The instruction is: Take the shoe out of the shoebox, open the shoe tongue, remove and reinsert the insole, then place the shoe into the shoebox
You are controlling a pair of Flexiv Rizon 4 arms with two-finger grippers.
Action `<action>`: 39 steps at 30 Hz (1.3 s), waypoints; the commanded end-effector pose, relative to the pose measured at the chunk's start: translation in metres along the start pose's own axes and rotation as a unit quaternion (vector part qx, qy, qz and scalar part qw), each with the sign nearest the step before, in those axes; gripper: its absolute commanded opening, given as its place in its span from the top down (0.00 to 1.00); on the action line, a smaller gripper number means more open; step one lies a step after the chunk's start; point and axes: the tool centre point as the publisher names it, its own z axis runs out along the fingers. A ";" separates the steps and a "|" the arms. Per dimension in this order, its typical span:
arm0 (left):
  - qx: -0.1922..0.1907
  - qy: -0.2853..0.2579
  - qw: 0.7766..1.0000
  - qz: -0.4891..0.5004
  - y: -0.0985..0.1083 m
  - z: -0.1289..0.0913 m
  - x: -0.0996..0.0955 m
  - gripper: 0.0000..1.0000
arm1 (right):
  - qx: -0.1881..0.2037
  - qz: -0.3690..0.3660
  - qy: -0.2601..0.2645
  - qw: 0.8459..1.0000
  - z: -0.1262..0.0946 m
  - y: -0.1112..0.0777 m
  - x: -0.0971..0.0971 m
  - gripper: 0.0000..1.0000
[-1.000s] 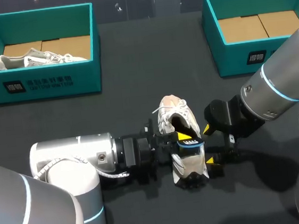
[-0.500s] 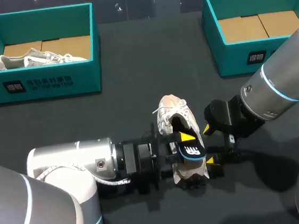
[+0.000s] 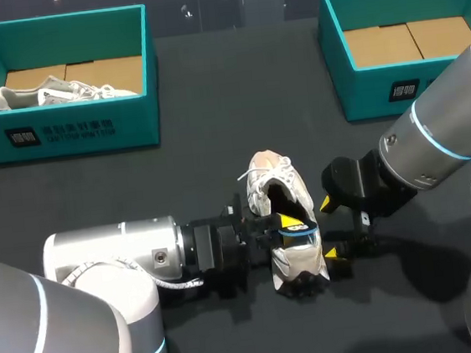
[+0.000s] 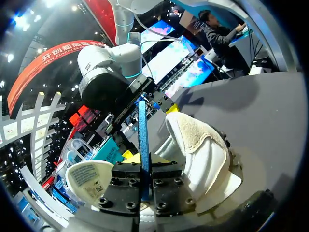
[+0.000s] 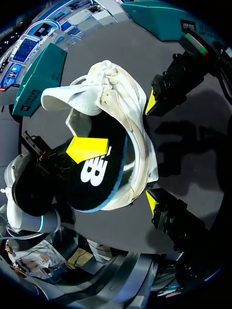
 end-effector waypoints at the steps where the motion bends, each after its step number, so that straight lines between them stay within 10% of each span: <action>1: -0.009 -0.002 1.000 0.003 0.013 0.008 -0.003 1.00 | 0.000 0.000 -0.002 1.000 0.000 0.000 0.002 0.00; 4: -0.007 -0.005 1.000 -0.005 0.012 0.007 -0.004 1.00 | 0.000 0.000 -0.002 1.000 0.000 0.000 0.002 0.00; 8: 0.002 -0.007 1.000 -0.009 -0.002 0.001 -0.004 0.60 | 0.000 0.000 -0.002 1.000 0.000 0.000 0.002 0.00; 17: 0.026 0.004 1.000 -0.004 -0.037 -0.008 -0.001 0.58 | 0.000 0.000 -0.002 1.000 0.000 0.000 0.002 0.00; 19: 0.025 0.011 1.000 -0.002 -0.038 -0.006 0.001 0.62 | 0.000 0.000 -0.002 1.000 0.000 0.000 0.002 0.00; 22: 0.022 0.018 1.000 -0.002 -0.034 -0.001 0.002 1.00 | 0.000 0.000 -0.002 1.000 0.000 0.000 0.002 0.00; 39: -0.017 0.025 0.999 0.008 0.011 0.006 -0.003 1.00 | 0.000 0.000 -0.002 1.000 0.000 0.000 0.002 0.00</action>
